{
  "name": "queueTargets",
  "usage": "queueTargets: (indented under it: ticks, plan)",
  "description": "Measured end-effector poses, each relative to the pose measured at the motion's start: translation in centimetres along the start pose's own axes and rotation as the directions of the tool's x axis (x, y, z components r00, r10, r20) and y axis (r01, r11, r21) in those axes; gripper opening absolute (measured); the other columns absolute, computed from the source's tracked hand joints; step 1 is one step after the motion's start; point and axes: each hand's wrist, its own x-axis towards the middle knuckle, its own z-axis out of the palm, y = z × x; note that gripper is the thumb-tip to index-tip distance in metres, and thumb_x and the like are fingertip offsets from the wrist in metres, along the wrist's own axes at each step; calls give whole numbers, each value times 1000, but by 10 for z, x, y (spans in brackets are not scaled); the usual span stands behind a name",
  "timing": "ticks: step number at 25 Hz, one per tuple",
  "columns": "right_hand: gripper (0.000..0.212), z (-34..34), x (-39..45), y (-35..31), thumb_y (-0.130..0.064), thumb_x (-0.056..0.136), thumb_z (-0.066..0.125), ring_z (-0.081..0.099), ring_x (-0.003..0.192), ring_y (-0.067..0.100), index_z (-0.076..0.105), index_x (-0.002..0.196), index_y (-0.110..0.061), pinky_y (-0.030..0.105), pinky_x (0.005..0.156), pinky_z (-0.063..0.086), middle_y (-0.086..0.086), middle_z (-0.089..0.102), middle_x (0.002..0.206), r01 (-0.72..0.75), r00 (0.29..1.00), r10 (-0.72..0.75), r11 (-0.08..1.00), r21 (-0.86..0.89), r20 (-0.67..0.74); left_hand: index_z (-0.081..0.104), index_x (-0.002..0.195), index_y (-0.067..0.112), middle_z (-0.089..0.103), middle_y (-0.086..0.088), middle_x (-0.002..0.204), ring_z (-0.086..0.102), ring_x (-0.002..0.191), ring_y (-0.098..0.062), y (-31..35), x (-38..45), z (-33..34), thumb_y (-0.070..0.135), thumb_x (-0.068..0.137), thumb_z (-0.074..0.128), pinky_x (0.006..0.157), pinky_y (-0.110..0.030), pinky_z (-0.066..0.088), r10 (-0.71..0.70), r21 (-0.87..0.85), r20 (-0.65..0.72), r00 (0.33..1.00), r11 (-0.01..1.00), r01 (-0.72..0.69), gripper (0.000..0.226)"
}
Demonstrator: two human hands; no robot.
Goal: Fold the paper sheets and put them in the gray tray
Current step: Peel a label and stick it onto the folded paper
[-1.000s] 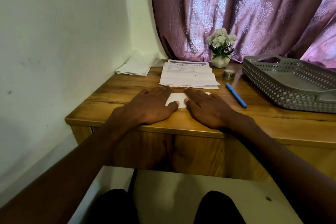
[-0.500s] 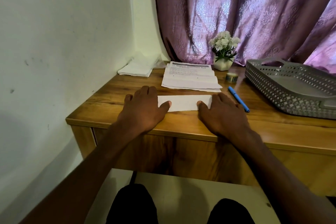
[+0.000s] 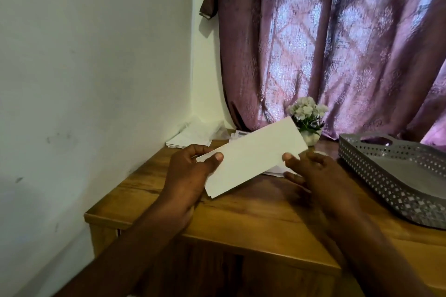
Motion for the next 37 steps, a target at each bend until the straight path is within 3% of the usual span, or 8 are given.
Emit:
queueTargets:
  ticks: [4, 8, 12, 16, 19, 25, 30, 37]
  plan:
    - [36, 23, 65, -23, -12, 86, 79, 76, 82, 18, 68, 121, -13, 32, 71, 61, 7, 78, 112, -121, 990, 99, 966, 227, 105, 72, 94, 15, 76, -2, 93, 71, 80, -14, 5, 39, 33, 21, 87, 83, 60, -29, 61, -51, -64, 8, 999, 997, 51, 15]
    - [40, 42, 131, -24, 5, 86, 76, 69, 76, 23, 62, 123, 2, 27, 53, 60, 20, 73, 114, -3, 996, 14, 993, 122, -86, 69, 91, 18, 76, 2, 84, 68, 72, -8, 10, 111, 36, 47, 97, 66, 63, -21, 48, 249, 385, 67, 966, 887, -255, 30]
    - [83, 54, 178, 2, 2, 81, 82, 64, 114, 39, 38, 151, -6, 48, 88, 59, 23, 60, 134, 58, 989, -96, 952, -299, -114, 68, 96, 19, 72, 1, 86, 67, 82, -19, -20, 170, -10, 32, 103, 58, 77, -36, 52, 407, 730, 96, 908, 591, -343, 18]
    - [55, 56, 199, 32, -34, 81, 81, 53, 126, 40, 61, 129, -17, 42, 101, 48, 21, 55, 137, 128, 978, -193, 279, -952, 75, 69, 112, 20, 71, 0, 101, 64, 101, -26, -57, 199, -25, 16, 98, 58, 96, -45, 44, 492, 806, 227, 840, 390, -446, 18]
    - [38, 60, 201, 40, -42, 80, 77, 55, 123, 35, 68, 116, -33, 43, 97, 47, 10, 58, 129, 146, 954, -276, 86, -986, 117, 69, 118, 20, 75, 0, 104, 67, 102, -25, -61, 212, -27, 20, 99, 56, 98, -42, 44, 468, 837, 212, 858, 366, -406, 22]
    - [17, 70, 188, 37, -33, 89, 63, 69, 100, 26, 76, 95, -25, 31, 77, 49, 0, 74, 105, 240, 894, -414, 124, -963, 170, 74, 99, 25, 78, 2, 92, 71, 93, -22, -65, 217, -29, 29, 100, 57, 95, -38, 43, 466, 856, 222, 856, 327, -400, 17]
    - [22, 82, 178, 38, -33, 91, 56, 68, 100, 24, 75, 96, -23, 38, 88, 52, -2, 74, 103, 306, 873, -425, 97, -947, 239, 73, 99, 28, 76, 4, 91, 69, 96, -22, -66, 220, -24, 42, 102, 54, 98, -40, 37, 383, 885, 220, 897, 309, -349, 24]
    - [11, 96, 159, 32, -26, 92, 67, 68, 83, 17, 78, 93, -23, 34, 74, 51, -5, 76, 95, 533, 761, -549, 225, -816, 345, 73, 108, 19, 77, -5, 96, 69, 97, -30, -56, 212, -21, 21, 102, 53, 91, -43, 46, 428, 843, 218, 877, 371, -390, 21]
